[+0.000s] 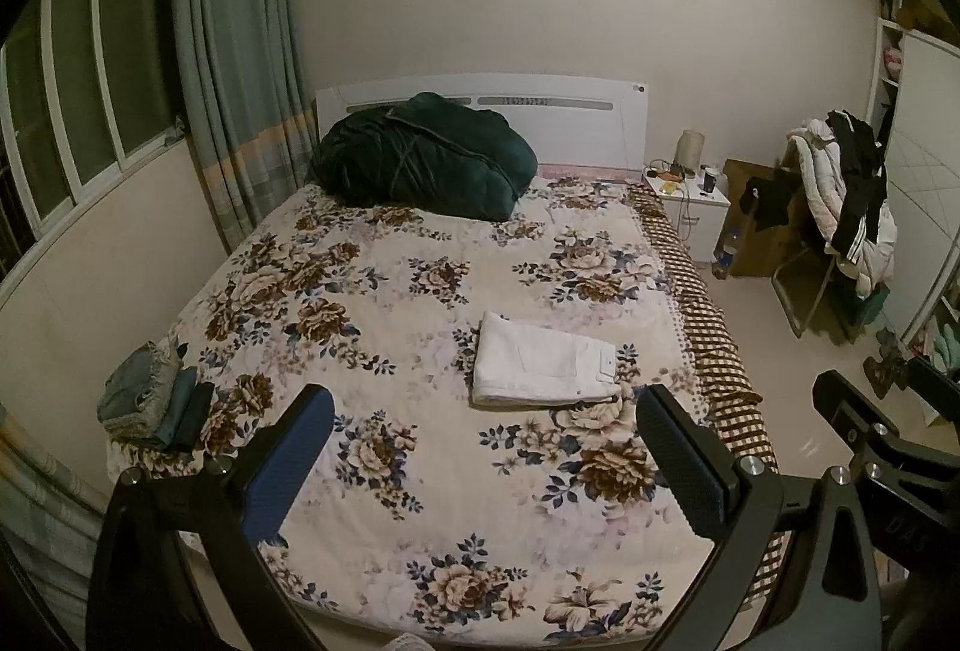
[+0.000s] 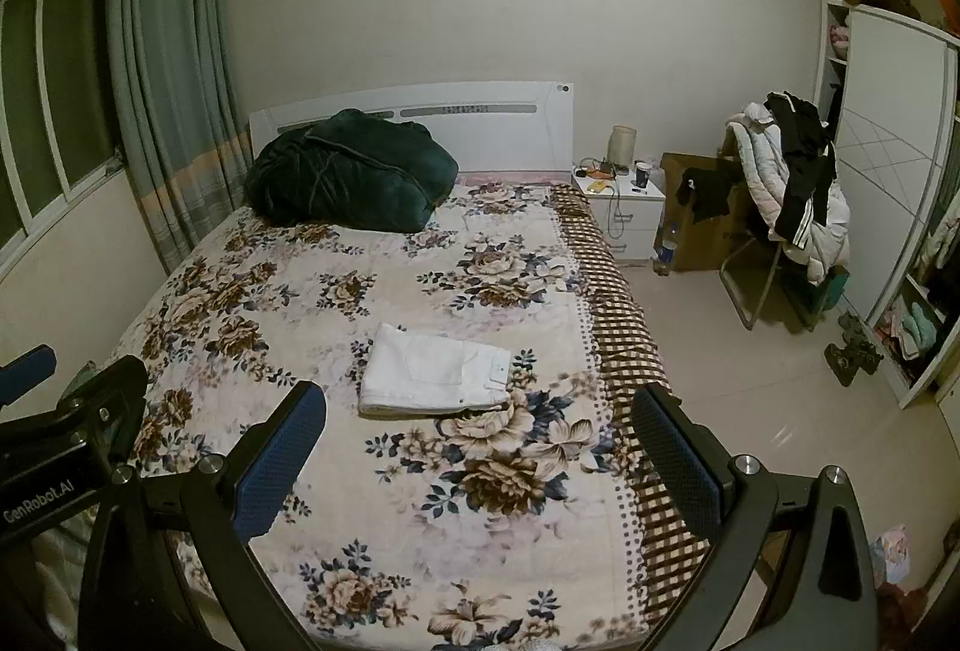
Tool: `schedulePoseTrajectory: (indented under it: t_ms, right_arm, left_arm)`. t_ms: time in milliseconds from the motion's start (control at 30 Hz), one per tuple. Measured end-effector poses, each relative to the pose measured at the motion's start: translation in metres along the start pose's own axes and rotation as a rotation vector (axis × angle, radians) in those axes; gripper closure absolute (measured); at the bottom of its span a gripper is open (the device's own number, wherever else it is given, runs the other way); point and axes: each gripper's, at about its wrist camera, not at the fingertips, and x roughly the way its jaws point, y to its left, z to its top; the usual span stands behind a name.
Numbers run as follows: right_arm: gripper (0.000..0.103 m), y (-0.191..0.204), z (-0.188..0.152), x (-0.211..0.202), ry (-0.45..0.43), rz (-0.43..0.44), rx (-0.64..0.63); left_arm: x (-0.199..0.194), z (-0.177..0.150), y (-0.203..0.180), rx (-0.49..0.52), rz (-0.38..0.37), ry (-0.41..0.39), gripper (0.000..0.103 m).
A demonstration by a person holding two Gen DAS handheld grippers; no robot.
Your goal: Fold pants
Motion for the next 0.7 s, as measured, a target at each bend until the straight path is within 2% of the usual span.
schedulePoseTrajectory:
  t_ms: [700]
  right_arm:
    - [0.0,0.0046,0.0084,-0.002,-0.005,0.002,-0.003]
  left_arm:
    - [-0.0055,0.0002,-0.0047,-0.016,0.021,-0.018,0.0]
